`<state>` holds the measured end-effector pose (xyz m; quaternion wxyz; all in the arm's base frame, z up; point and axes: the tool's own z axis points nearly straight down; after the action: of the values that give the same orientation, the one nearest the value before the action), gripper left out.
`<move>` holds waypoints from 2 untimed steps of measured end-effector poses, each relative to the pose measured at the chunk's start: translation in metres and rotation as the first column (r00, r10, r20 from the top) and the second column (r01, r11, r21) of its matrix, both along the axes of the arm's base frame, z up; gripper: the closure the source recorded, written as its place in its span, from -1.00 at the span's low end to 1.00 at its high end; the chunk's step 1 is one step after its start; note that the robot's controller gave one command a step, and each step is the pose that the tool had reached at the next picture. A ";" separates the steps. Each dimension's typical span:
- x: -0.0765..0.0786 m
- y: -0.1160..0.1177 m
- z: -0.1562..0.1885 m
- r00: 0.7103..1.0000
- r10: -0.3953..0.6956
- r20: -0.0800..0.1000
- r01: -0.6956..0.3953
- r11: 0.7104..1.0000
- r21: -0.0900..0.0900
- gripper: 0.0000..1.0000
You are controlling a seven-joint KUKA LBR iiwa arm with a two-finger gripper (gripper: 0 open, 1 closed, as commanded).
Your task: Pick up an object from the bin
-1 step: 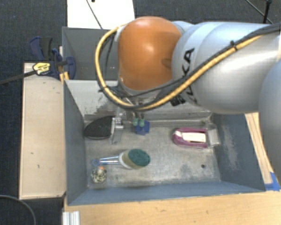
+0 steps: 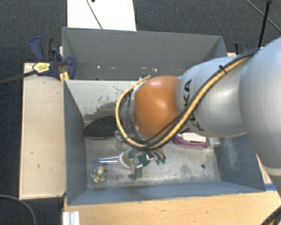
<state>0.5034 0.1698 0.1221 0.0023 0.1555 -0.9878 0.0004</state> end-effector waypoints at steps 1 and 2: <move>0.025 -0.033 -0.052 0.999 0.035 0.001 -0.035 0.999 -0.001 -1.00; 0.024 -0.030 -0.050 1.000 0.031 0.003 -0.031 1.000 0.002 1.00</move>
Offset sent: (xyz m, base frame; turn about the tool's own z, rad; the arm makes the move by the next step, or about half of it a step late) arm 0.0246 -0.0301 -0.0497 -0.0384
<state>0.5279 0.1397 0.0725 0.0007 0.1708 -0.9853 -0.0003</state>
